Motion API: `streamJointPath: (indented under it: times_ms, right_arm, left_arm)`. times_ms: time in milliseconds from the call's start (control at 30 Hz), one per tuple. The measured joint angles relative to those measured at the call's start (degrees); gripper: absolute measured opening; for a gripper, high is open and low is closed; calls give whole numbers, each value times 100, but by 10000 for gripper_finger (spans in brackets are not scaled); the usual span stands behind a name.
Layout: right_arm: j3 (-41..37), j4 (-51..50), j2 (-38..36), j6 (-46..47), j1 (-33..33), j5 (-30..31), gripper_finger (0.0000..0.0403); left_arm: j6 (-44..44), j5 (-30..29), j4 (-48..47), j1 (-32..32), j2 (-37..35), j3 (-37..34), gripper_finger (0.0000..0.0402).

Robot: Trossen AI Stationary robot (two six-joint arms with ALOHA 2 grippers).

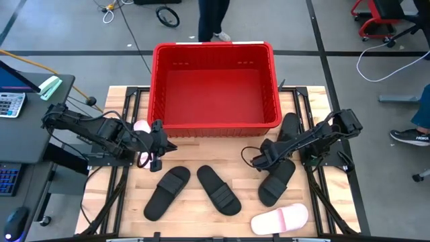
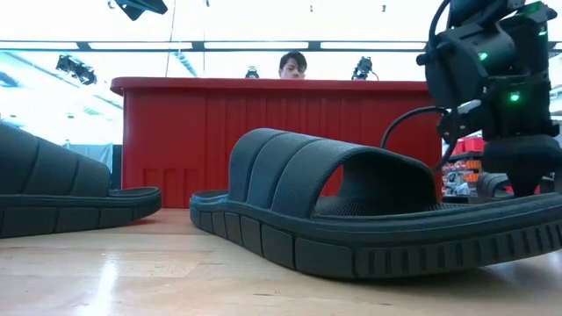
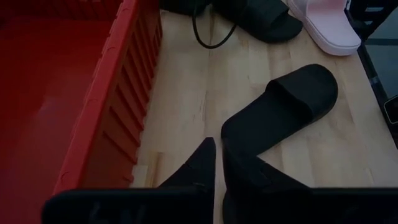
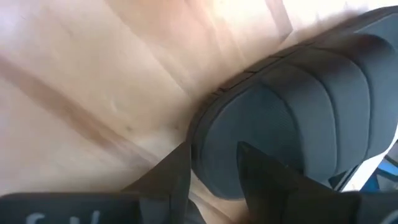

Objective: Pick and place slides into bin
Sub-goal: Put the black slide into the bin

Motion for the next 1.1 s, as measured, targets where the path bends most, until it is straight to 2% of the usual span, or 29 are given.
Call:
streamJointPath:
  times_ms: [333,1100]
  right_arm:
    - [-555,521,-2,173,-61,-87,133]
    - [-567,582,-4,233,-61,-102,123]
  left_arm:
    - [-1,-1,-1,0,-2,0,33]
    - [2,1,-1,0,-2,0,36]
